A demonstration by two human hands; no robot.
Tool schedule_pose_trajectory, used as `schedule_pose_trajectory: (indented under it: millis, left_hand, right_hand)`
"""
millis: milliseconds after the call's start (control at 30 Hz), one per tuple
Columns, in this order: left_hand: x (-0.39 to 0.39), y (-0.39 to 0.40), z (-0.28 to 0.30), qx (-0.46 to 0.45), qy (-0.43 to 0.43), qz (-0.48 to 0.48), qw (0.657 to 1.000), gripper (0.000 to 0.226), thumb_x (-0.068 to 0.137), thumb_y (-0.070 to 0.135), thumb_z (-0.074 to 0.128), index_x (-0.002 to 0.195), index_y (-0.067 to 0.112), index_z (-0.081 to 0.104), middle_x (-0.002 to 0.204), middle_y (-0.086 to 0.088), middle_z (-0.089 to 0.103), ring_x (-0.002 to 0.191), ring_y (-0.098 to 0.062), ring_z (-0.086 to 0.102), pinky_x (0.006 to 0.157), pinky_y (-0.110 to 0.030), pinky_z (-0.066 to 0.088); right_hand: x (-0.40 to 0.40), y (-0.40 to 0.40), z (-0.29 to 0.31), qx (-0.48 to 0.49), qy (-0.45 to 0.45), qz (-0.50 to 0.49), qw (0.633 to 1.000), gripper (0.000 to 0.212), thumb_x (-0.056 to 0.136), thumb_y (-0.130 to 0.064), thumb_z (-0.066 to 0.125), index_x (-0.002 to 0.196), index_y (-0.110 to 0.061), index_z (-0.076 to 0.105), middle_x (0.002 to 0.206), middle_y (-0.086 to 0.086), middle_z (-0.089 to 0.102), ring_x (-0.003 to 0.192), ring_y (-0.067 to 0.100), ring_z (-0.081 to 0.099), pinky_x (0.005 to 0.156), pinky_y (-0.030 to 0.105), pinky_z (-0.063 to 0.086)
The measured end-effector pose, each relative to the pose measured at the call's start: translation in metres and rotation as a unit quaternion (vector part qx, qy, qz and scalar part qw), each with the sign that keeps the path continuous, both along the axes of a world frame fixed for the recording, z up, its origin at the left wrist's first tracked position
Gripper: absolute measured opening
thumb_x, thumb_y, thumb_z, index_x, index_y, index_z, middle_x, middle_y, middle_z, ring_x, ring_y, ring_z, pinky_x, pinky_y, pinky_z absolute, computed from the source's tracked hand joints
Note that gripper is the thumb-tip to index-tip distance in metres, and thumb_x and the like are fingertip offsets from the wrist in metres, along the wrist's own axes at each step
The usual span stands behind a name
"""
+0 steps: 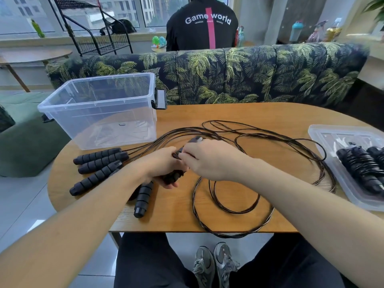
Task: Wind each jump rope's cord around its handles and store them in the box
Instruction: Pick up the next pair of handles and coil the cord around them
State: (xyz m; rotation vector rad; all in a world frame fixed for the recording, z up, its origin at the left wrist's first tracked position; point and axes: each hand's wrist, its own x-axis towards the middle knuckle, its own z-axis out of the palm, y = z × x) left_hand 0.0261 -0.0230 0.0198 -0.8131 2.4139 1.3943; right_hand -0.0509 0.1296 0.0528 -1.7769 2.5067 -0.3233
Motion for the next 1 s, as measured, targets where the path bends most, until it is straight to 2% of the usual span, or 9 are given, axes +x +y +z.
schedule_pose_trajectory:
  millis: [100, 200, 333, 467, 533, 633, 800, 900, 1000]
  left_hand:
    - [0.011, -0.002, -0.006, 0.092, 0.068, 0.066, 0.991, 0.026, 0.093, 0.017, 0.069, 0.116, 0.012, 0.058, 0.106, -0.022, 0.069, 0.075, -0.031, 0.074, 0.063, -0.044, 0.060]
    - [0.016, 0.005, -0.015, 0.147, 0.099, 0.108, 0.978, 0.019, 0.096, 0.011, 0.065, 0.114, 0.012, 0.060, 0.098, -0.018, 0.070, 0.080, -0.031, 0.073, 0.070, -0.048, 0.063]
    - [0.021, 0.013, -0.021, 0.207, 0.152, 0.138, 0.957, 0.022, 0.097, 0.007, 0.063, 0.118, 0.014, 0.058, 0.087, -0.015, 0.068, 0.075, -0.026, 0.067, 0.060, -0.039, 0.058]
    - [0.025, 0.013, -0.023, 0.245, 0.193, 0.180, 0.933, 0.037, 0.091, -0.002, 0.066, 0.124, 0.009, 0.053, 0.084, -0.014, 0.063, 0.067, -0.021, 0.062, 0.055, -0.035, 0.053]
    - [0.028, 0.010, -0.021, 0.284, 0.202, 0.192, 0.917, 0.041, 0.091, -0.007, 0.064, 0.126, 0.007, 0.051, 0.085, -0.014, 0.062, 0.067, -0.022, 0.063, 0.052, -0.033, 0.052]
    - [0.034, 0.010, -0.014, 0.352, 0.221, 0.165, 0.894, 0.045, 0.088, -0.008, 0.065, 0.127, 0.010, 0.050, 0.088, -0.015, 0.061, 0.068, -0.023, 0.064, 0.051, -0.031, 0.050]
    - [0.041, 0.013, -0.013, 0.411, 0.256, 0.076, 0.872, 0.066, 0.069, 0.004, 0.080, 0.127, 0.011, 0.049, 0.088, -0.013, 0.063, 0.074, -0.026, 0.063, 0.055, -0.032, 0.052]
    - [0.044, 0.015, -0.014, 0.395, 0.258, 0.063, 0.880, 0.060, 0.075, -0.002, 0.078, 0.128, 0.004, 0.051, 0.094, -0.016, 0.069, 0.085, -0.032, 0.070, 0.065, -0.037, 0.060]
    - [0.047, 0.016, -0.018, 0.403, 0.273, 0.065, 0.871, 0.051, 0.078, -0.005, 0.072, 0.126, 0.001, 0.055, 0.108, -0.025, 0.071, 0.100, -0.042, 0.071, 0.079, -0.042, 0.063]
  right_hand:
    - [-0.001, 0.006, -0.014, 0.002, -0.057, 0.004, 0.998, 0.035, 0.107, -0.043, 0.031, 0.106, -0.022, 0.059, 0.089, -0.005, 0.059, 0.087, 0.026, 0.060, 0.069, 0.034, 0.038]
    - [0.000, 0.012, -0.026, -0.019, -0.132, 0.013, 0.991, 0.029, 0.106, -0.043, 0.036, 0.099, -0.026, 0.058, 0.070, -0.012, 0.053, 0.069, 0.013, 0.055, 0.063, 0.032, 0.037]
    - [0.000, 0.021, -0.032, -0.036, -0.193, 0.015, 0.980, 0.027, 0.107, -0.037, 0.039, 0.100, -0.024, 0.061, 0.058, -0.010, 0.048, 0.053, -0.003, 0.050, 0.054, 0.023, 0.030]
    - [-0.007, 0.033, -0.036, -0.009, -0.234, 0.023, 0.972, 0.031, 0.107, -0.042, 0.035, 0.094, -0.030, 0.060, 0.066, 0.005, 0.056, 0.059, 0.017, 0.051, 0.063, 0.037, 0.045]
    - [-0.012, 0.039, -0.039, 0.004, -0.253, 0.018, 0.967, 0.035, 0.107, -0.044, 0.034, 0.089, -0.029, 0.059, 0.067, 0.000, 0.052, 0.062, 0.015, 0.049, 0.069, 0.040, 0.049]
    - [-0.023, 0.045, -0.044, -0.009, -0.292, 0.012, 0.956, 0.038, 0.105, -0.049, 0.036, 0.081, -0.030, 0.058, 0.070, -0.002, 0.052, 0.067, 0.012, 0.051, 0.074, 0.034, 0.049]
    - [-0.029, 0.049, -0.052, -0.015, -0.390, -0.002, 0.920, 0.046, 0.100, -0.056, 0.044, 0.075, -0.019, 0.056, 0.062, -0.004, 0.043, 0.055, 0.008, 0.040, 0.057, 0.016, 0.038]
    - [-0.034, 0.052, -0.051, 0.002, -0.379, -0.028, 0.925, 0.052, 0.094, -0.064, 0.047, 0.070, -0.018, 0.052, 0.060, -0.008, 0.043, 0.054, 0.005, 0.040, 0.059, 0.019, 0.037]
    - [-0.038, 0.051, -0.053, -0.009, -0.346, -0.050, 0.937, 0.049, 0.084, -0.072, 0.051, 0.064, -0.028, 0.056, 0.059, -0.007, 0.043, 0.056, 0.007, 0.043, 0.063, 0.026, 0.039]
